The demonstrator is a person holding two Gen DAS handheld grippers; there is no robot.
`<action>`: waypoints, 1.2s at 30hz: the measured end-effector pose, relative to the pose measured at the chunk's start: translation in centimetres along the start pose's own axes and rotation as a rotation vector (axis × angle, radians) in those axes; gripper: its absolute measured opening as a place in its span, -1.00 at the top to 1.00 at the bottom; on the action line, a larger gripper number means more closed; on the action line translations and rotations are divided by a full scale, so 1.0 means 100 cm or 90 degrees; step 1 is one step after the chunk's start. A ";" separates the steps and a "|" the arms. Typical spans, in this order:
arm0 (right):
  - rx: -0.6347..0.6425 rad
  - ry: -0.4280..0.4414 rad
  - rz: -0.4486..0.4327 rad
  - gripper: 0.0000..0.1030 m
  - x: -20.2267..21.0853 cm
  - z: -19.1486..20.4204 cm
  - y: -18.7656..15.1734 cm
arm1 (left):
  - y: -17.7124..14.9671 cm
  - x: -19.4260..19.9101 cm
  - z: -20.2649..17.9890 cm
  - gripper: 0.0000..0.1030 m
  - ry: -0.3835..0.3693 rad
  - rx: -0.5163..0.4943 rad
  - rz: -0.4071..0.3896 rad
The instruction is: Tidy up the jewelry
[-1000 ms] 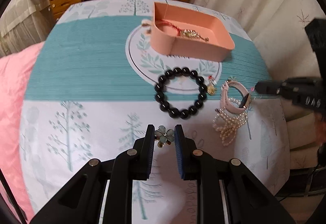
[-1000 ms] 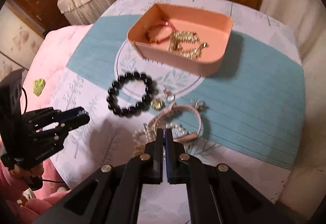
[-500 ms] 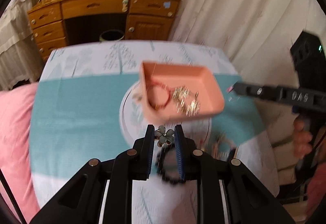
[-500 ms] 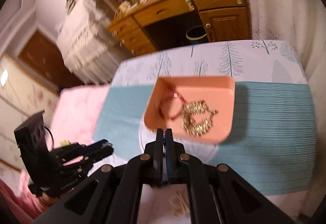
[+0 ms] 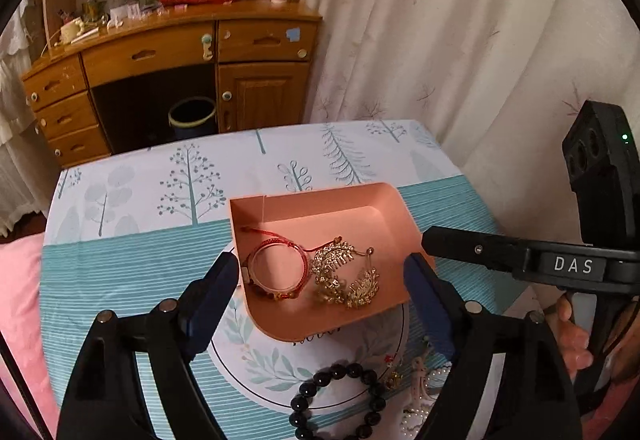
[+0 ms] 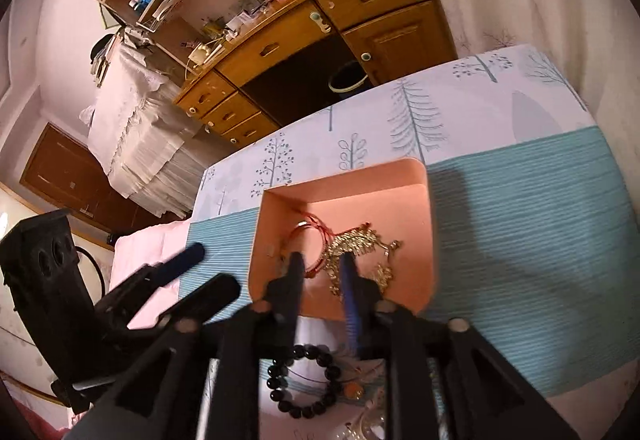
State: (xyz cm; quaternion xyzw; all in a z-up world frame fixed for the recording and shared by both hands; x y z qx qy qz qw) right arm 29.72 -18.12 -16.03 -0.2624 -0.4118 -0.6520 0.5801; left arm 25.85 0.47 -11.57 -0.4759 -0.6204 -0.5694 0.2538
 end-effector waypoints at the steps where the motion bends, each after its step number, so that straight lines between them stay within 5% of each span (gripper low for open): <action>1: 0.002 -0.003 -0.002 0.29 0.002 -0.001 -0.002 | -0.001 0.000 0.000 -0.63 0.003 -0.003 0.003; 9: -0.014 -0.056 0.008 -0.37 0.006 -0.019 -0.025 | -0.034 -0.012 0.014 -0.71 0.069 0.022 0.072; 17: -0.054 -0.139 0.071 -0.38 -0.002 -0.045 -0.079 | -0.093 -0.029 0.007 -0.73 0.075 0.033 0.175; 22: -0.129 -0.134 0.120 -0.38 -0.003 -0.062 -0.116 | -0.124 -0.036 -0.008 -0.74 0.088 0.002 0.213; 30: -0.231 -0.119 0.099 -0.35 0.005 -0.076 -0.149 | -0.137 -0.039 0.004 -0.73 0.103 0.050 0.184; 36: -0.256 -0.089 0.072 0.04 0.001 -0.076 -0.152 | -0.129 -0.047 0.008 -0.60 0.107 0.040 0.171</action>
Point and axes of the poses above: each gripper's, at about its wrist camera, not at the fingertips, and x roughly against the way its jaws point, z to its left, y to its top, the point moved 5 cm from there along -x, roughly the way its jaws point, and after that the axes turned 10 degrees about z, right-handed, at the moved point
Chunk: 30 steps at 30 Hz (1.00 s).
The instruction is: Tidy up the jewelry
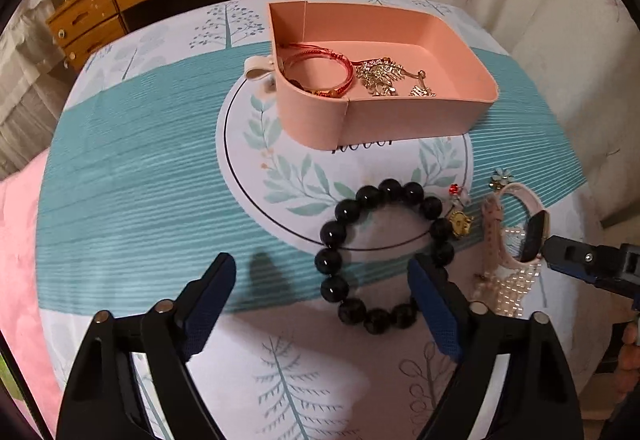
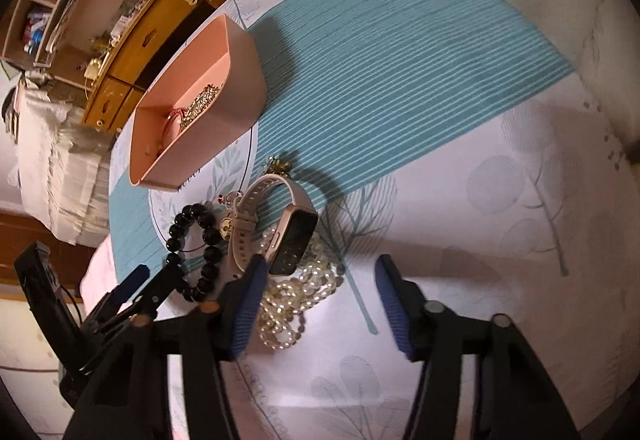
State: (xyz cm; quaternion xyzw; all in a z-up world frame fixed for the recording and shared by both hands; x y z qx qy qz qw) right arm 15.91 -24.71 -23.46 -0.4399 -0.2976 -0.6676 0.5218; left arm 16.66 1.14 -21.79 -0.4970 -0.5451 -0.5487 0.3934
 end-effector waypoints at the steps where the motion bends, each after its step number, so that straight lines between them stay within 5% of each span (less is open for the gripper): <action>1: -0.011 0.014 -0.003 0.09 -0.001 0.000 0.000 | 0.003 -0.003 -0.001 -0.42 0.003 -0.004 0.002; 4: -0.027 0.046 -0.002 0.12 -0.007 0.005 0.001 | 0.006 -0.010 -0.004 0.05 0.012 -0.016 0.016; 6: -0.032 0.051 -0.003 0.14 -0.010 0.009 0.001 | 0.006 -0.010 -0.006 0.14 0.017 -0.026 0.012; 10: -0.063 0.055 -0.006 0.41 -0.016 0.008 0.002 | 0.004 -0.009 -0.011 0.68 0.001 -0.038 0.003; 13: -0.075 0.077 -0.011 0.54 -0.015 0.006 0.002 | 0.003 -0.008 -0.009 0.72 -0.008 -0.027 -0.004; 15: -0.073 0.084 -0.013 0.84 -0.015 0.007 0.001 | 0.003 -0.009 -0.003 0.72 -0.026 -0.001 -0.006; 30: -0.023 0.089 -0.044 0.84 0.005 0.024 0.009 | 0.007 0.017 0.008 0.75 -0.068 0.024 -0.054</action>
Point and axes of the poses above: each gripper's, at about its wrist camera, not at the fingertips, and x roughly against the way its jaws point, z to its left, y to its top, the point moved 5 cm from there along -x, roughly the way its jaws point, and after that the axes turned 10 degrees about z, right-handed, at the moved point
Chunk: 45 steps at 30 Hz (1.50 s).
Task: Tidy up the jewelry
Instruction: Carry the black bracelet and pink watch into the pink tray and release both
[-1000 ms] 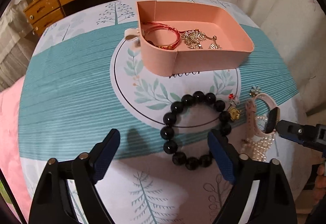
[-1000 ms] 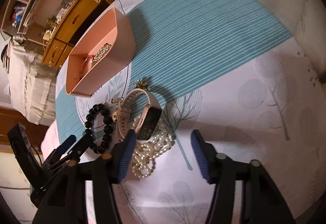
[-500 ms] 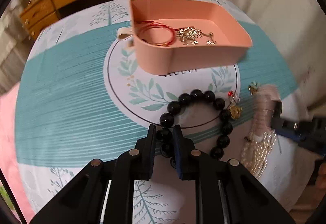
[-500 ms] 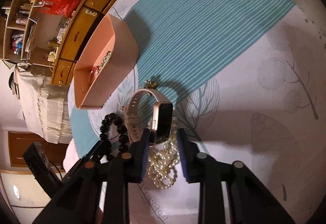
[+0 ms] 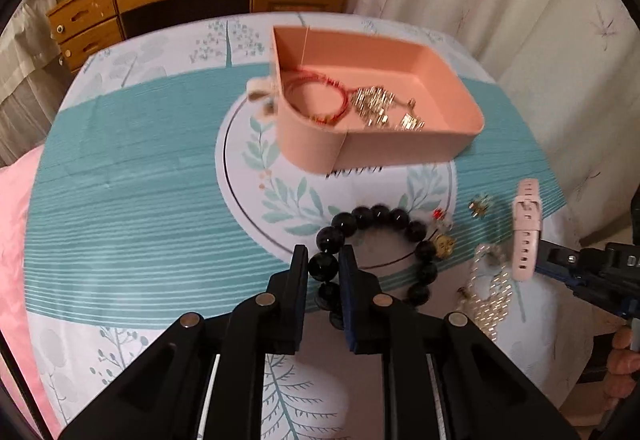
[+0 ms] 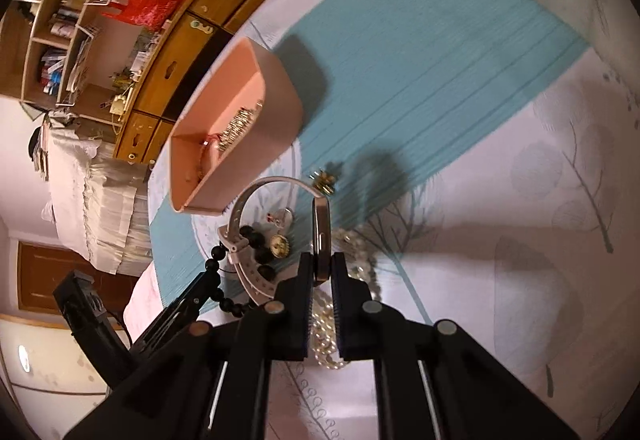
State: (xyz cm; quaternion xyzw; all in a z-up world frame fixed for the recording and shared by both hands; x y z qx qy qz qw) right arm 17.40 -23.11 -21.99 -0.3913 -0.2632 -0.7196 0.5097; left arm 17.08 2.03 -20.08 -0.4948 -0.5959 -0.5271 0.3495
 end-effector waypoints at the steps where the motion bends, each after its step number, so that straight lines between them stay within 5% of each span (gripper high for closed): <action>1: 0.005 0.000 -0.003 0.84 0.001 0.002 0.002 | 0.003 0.006 -0.002 0.75 -0.006 0.000 -0.007; 10: 0.053 0.013 -0.041 0.84 0.011 0.026 0.026 | 0.036 0.059 -0.022 0.75 -0.052 -0.023 -0.062; 19: 0.092 0.044 -0.073 0.84 0.011 0.054 0.057 | 0.082 0.119 -0.033 0.75 -0.031 -0.042 -0.188; 27: 0.099 0.055 -0.089 0.84 0.009 0.069 0.079 | 0.118 0.132 -0.037 0.75 -0.029 -0.041 -0.244; 33: 0.094 0.054 -0.085 0.81 0.003 0.069 0.090 | 0.133 0.108 -0.037 0.74 -0.038 -0.040 -0.207; 38: 0.081 0.036 -0.069 0.77 -0.005 0.061 0.093 | 0.136 0.089 -0.028 0.46 -0.044 -0.008 -0.161; 45: 0.063 0.021 -0.086 0.76 0.000 0.047 0.089 | 0.124 0.074 -0.021 0.38 -0.036 -0.005 -0.129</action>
Point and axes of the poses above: each gripper's, at about its wrist camera, not at the fingertips, and x roughly against the way its jaws point, z to its left, y to its top, the point moved 5 cm from there along -x, roughly the way its jaws point, and after that the axes turned 10 degrees about z, right-handed, at the moved point
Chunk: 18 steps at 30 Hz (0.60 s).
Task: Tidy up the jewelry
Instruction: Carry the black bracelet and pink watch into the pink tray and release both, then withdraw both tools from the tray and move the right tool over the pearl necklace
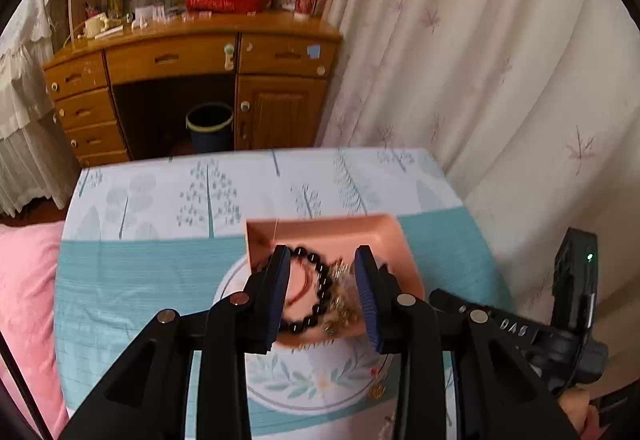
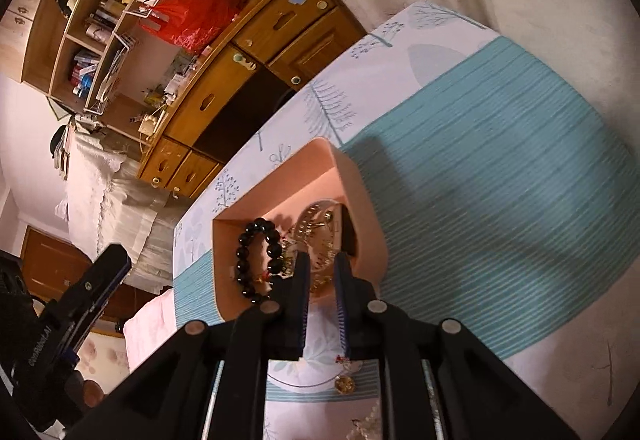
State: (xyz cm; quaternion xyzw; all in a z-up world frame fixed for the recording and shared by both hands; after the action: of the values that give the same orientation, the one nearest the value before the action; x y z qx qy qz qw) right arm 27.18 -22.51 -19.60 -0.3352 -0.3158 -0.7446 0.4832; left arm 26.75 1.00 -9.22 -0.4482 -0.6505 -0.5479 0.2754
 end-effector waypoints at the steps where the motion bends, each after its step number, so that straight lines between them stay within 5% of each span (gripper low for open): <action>1: -0.003 -0.006 0.000 0.76 0.001 -0.003 -0.003 | -0.006 -0.003 0.001 0.38 0.000 0.001 0.012; 4: 0.005 -0.030 -0.001 0.76 0.004 -0.012 -0.012 | -0.023 -0.012 0.002 0.36 -0.001 -0.002 0.045; 8: 0.050 -0.083 -0.012 0.76 0.015 -0.022 -0.031 | -0.046 -0.019 -0.004 0.01 0.004 -0.031 0.074; 13: 0.119 -0.143 -0.018 0.07 0.030 -0.028 -0.059 | -0.069 -0.021 -0.016 0.00 0.000 -0.086 0.098; 18: 0.211 -0.190 -0.006 0.06 0.037 -0.024 -0.092 | -0.092 -0.029 -0.028 0.00 0.009 -0.145 0.130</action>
State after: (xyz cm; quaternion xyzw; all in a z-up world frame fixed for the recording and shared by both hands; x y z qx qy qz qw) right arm 17.03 -23.19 -19.35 -0.3560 -0.5033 -0.6272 0.4759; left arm 19.57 -2.50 -15.27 -0.5364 -0.5332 -0.5903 0.2820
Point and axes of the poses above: each gripper's, at about its wrist camera, not at the fingertips, and x roughly against the way its jaws point, z to its left, y to its top, the point moved 5 cm from there along -x, roughly the way its jaws point, and after that the axes turned 10 degrees about z, right-handed, at the moved point
